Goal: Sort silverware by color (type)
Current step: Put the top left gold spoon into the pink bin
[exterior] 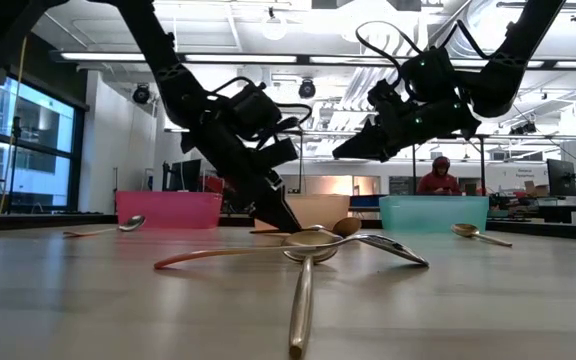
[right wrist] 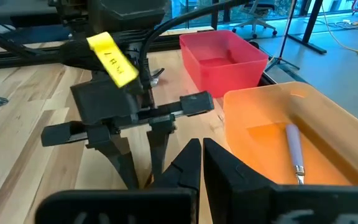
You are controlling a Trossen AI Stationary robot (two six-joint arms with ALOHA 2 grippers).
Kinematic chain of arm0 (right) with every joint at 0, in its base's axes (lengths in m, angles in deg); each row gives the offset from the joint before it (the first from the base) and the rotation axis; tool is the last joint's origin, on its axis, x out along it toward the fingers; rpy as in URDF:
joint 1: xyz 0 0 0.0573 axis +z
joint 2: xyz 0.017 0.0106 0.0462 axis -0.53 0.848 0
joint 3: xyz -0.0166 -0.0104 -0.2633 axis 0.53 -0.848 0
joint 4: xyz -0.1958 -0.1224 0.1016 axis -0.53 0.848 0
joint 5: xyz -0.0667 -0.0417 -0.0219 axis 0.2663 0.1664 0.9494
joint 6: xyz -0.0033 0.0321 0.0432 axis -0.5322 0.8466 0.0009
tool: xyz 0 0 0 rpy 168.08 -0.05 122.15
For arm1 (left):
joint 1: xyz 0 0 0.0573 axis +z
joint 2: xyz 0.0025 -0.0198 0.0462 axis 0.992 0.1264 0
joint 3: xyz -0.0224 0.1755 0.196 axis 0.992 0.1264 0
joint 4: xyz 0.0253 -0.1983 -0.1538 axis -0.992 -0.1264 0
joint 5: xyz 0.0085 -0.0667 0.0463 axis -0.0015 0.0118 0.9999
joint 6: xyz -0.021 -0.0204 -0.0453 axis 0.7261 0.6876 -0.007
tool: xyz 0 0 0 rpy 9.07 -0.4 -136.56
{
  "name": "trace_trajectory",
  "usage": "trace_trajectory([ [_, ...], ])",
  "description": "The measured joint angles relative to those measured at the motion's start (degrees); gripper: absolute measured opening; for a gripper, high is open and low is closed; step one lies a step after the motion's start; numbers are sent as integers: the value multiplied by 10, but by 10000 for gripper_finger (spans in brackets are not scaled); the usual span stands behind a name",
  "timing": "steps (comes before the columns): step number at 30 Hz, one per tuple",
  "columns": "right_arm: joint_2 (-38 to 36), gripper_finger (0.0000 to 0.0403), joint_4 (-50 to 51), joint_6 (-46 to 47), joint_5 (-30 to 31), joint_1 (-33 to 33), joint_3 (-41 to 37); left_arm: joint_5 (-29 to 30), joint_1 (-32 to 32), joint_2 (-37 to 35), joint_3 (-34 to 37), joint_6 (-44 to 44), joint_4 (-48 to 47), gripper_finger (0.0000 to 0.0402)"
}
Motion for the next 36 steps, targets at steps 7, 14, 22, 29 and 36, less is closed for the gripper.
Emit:
trace_trajectory([
  [7, 0, 0, 1, -2, 0, 0, 0, -19, -1, 1, -4, -32, -20, 29],
  [14, 0, 0, 1, -39, 2, -10, 0, -14, -2, -3, -3, -67, -34, 9],
  [22, 0, 0, -16, -27, 3, -46, 0, 2, -3, -58, 1, -84, -78, 5],
  [29, 0, 0, -28, -30, 3, -67, 0, 66, -7, -144, 0, -65, -153, 5],
  [36, 0, 0, -27, -31, 2, -73, 0, 134, -9, -252, 29, -14, -209, 5],
])
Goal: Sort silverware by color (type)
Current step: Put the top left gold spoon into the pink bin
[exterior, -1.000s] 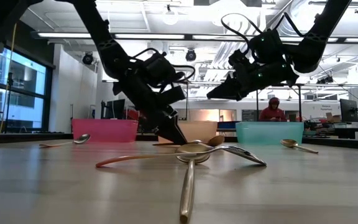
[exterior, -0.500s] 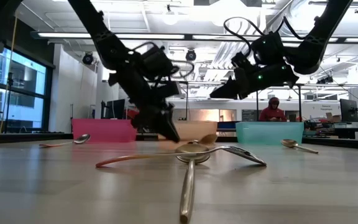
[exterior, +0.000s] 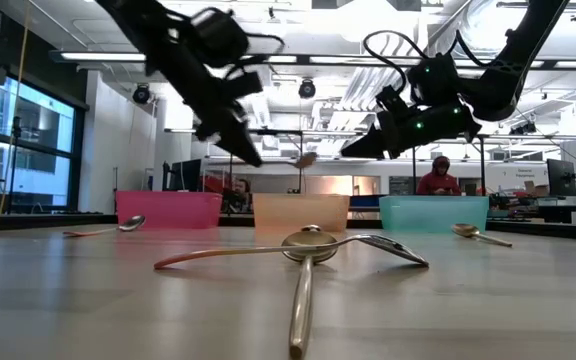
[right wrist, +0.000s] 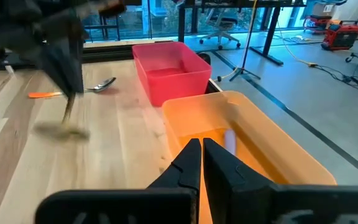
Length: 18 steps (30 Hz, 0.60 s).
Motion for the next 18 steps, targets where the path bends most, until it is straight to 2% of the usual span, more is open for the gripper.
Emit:
trace_trajectory([
  [6, 0, 0, -6, -14, -2, 0, 0, 96, 15, -109, 74, 45, -34, 5],
  [12, 0, 0, -43, -15, -2, 0, 0, 223, 86, -183, 110, 65, -99, 5],
  [18, 0, 0, -49, -13, -2, 0, 0, 224, 185, -175, 110, 67, -75, 5],
])
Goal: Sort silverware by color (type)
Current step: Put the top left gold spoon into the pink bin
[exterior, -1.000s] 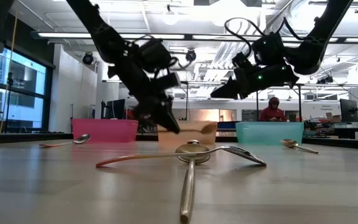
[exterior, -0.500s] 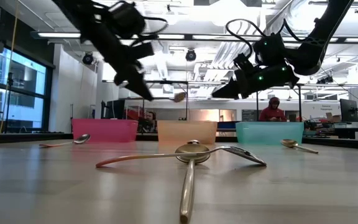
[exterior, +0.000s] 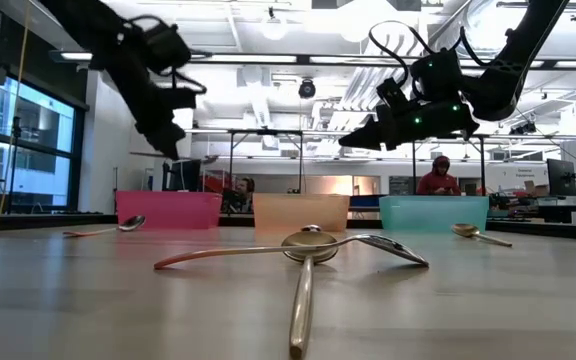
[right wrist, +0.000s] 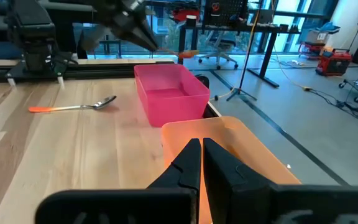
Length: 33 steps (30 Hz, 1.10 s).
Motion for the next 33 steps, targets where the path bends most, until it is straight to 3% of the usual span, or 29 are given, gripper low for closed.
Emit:
trace_trajectory([
  [5, 0, 0, 0, 1, 0, 0, 0, -21, 36, 52, 1, -8, 26, 5],
  [11, 0, 0, 0, 1, 0, 0, 0, -38, 63, 121, 34, -26, 138, 5],
  [24, 0, 0, 5, 18, 0, 2, 0, -82, 73, 201, 33, -77, 221, 5],
  [33, 0, 0, 9, 15, 0, 2, 0, -68, 74, 185, 34, -80, 206, 67],
])
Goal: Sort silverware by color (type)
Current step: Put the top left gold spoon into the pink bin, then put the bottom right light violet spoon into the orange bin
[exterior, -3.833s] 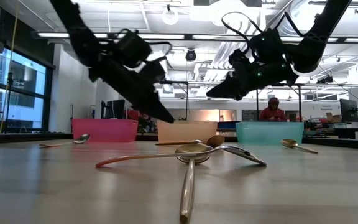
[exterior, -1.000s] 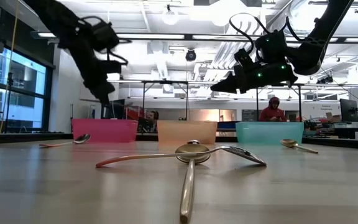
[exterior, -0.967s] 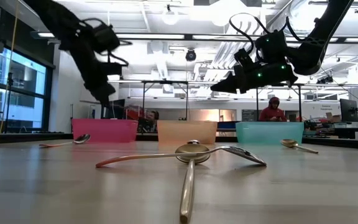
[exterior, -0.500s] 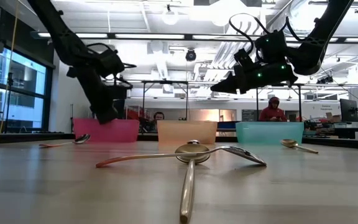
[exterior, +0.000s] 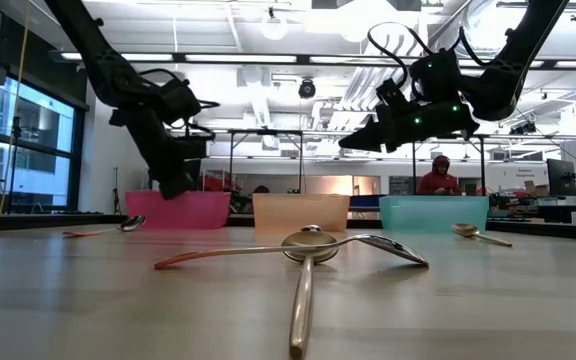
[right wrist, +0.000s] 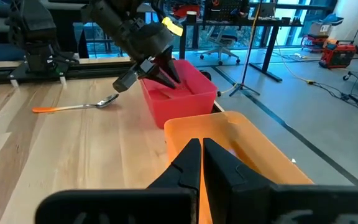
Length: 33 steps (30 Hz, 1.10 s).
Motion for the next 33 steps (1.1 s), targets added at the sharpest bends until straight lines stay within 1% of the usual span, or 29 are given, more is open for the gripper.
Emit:
trace_trajectory([
  [4, 0, 0, 0, -9, 0, -4, 10, 28, 0, -5, 1, -1, -3, 72],
  [7, 0, 0, 4, -15, 2, -4, 18, 42, 0, -10, 2, -6, -3, 65],
  [12, 0, 0, 15, -12, 0, -3, 21, 38, 0, -27, 2, 2, -2, 40],
  [14, 0, 0, 20, -8, 0, -3, 21, 24, 0, -38, 2, 11, 0, 27],
  [17, 0, 0, 26, 2, 0, -3, 21, -41, 5, -56, 2, 28, 1, 6],
  [21, 0, 0, 40, 4, 0, -3, 21, -166, 20, -75, 2, 50, 4, 3],
  [28, 0, 0, 68, 32, 5, -2, 21, -307, 23, -83, 2, 58, 63, 0],
  [33, 0, 0, 97, 40, 46, 3, 21, -455, 29, -83, 4, 127, 120, 0],
])
